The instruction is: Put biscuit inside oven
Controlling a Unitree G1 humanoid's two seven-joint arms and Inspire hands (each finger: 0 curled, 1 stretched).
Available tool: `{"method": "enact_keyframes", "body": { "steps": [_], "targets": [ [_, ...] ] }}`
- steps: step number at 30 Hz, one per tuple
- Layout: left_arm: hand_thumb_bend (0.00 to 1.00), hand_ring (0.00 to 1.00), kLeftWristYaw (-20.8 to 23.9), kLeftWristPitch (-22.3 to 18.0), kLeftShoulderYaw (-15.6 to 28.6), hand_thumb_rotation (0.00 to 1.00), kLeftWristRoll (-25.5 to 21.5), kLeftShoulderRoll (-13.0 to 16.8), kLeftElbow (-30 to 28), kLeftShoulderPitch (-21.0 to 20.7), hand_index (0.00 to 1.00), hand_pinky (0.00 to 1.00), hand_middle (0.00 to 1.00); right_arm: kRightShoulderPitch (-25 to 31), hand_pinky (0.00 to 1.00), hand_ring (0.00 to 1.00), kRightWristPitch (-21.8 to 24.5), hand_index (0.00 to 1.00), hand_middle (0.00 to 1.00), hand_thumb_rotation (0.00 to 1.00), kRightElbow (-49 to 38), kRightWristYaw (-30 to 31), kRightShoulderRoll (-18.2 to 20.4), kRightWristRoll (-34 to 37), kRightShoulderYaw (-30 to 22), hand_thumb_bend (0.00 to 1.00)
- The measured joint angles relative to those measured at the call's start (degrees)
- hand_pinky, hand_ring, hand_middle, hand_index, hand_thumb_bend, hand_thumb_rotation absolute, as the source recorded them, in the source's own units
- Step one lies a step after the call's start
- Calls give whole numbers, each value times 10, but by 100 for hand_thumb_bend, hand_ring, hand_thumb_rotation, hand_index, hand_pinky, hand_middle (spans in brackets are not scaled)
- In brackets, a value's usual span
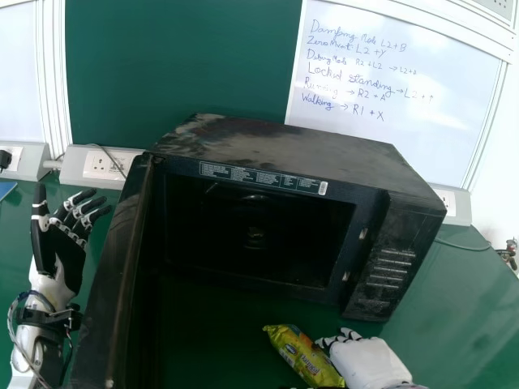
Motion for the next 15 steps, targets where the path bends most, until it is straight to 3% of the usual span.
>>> {"method": "enact_keyframes", "body": {
  "steps": [15],
  "targets": [
    [84, 68, 0, 2, 0, 49, 0, 1, -3, 0, 65, 73, 65, 20, 77, 92, 8, 100, 98, 46, 15, -48, 6, -35, 0, 97]
  ]
}}
